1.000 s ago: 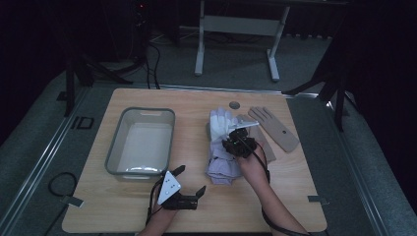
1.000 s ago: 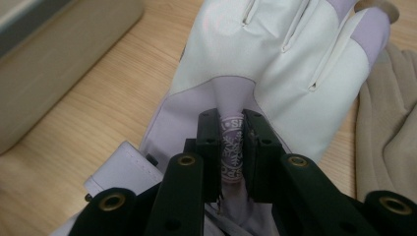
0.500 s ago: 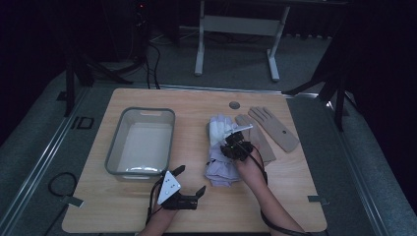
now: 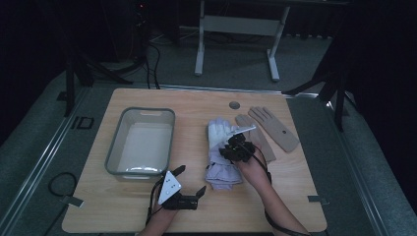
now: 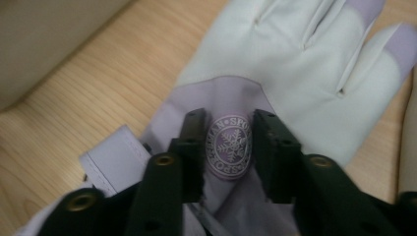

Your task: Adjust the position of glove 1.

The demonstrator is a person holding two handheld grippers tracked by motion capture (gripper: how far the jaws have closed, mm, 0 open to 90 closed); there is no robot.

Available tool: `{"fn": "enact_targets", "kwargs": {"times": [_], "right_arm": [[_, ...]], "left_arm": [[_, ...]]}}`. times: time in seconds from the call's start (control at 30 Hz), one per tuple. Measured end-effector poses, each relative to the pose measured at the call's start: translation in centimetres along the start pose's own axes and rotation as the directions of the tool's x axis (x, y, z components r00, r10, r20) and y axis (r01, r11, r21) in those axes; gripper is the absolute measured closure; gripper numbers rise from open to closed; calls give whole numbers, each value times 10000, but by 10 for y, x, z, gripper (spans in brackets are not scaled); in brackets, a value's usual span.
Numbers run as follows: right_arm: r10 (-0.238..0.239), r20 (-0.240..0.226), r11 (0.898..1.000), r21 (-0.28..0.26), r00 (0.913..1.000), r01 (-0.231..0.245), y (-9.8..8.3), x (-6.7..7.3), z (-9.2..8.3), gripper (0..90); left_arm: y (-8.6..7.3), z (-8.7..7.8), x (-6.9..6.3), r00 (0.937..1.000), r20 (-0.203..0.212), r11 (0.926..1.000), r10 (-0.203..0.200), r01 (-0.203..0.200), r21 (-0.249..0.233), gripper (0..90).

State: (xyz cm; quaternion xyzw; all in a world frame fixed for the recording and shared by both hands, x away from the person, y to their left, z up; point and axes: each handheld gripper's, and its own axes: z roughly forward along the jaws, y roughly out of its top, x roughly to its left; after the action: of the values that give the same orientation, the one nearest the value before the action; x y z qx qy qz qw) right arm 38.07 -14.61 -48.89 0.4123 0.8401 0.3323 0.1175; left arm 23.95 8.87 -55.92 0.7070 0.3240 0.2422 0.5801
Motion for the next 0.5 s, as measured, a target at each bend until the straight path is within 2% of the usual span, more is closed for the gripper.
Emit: {"fn": "enact_targets", "kwargs": {"times": [0.03, 0.1, 0.2, 0.23, 0.3, 0.33, 0.4, 0.47, 0.5], "right_arm": [[-27, -60, 10000, -49, 10000, 27, 1, 0, -2, 534], [-173, -105, 9997, -150, 9998, 171, 1, 0, -6, 454], [-121, -235, 9983, -581, 9997, 107, 0, -3, -14, 397], [-138, -231, 9971, -748, 9996, 120, 0, -5, -18, 389], [-101, -312, 9955, -943, 9995, 71, -2, -7, -26, 350], [-63, -462, 9936, -1133, 9989, 10, -3, -8, -29, 302], [-200, -641, 9924, -1222, 9977, 120, -5, -10, -35, 199], [-271, -685, 9885, -1501, 9973, 166, -8, -11, -40, 133], [-412, -565, 9892, -1428, 9976, 328, -9, -12, -41, 128]], "left_arm": [[0, 0, 0, 10000, -22, 10000, -29, 29, 71, 17], [1, 1, -1, 9999, -95, 9998, -46, 48, 186, 17], [2, 2, -3, 9998, -60, 9985, -172, 175, 515, 17], [4, 2, -4, 9998, -169, 9983, -72, 81, 574, 17], [11, 1, -6, 9996, -241, 9987, -157, 168, 481, 17], [15, 2, -6, 9995, -251, 9984, -212, 225, 523, 17], [22, 3, -4, 9983, -83, 9969, -577, 581, 539, 17], [29, 6, -3, 9950, -2, 9928, -1003, 1001, 652, 17], [33, 8, -2, 9941, 96, 9915, -1082, 1073, 732, 17]]}}
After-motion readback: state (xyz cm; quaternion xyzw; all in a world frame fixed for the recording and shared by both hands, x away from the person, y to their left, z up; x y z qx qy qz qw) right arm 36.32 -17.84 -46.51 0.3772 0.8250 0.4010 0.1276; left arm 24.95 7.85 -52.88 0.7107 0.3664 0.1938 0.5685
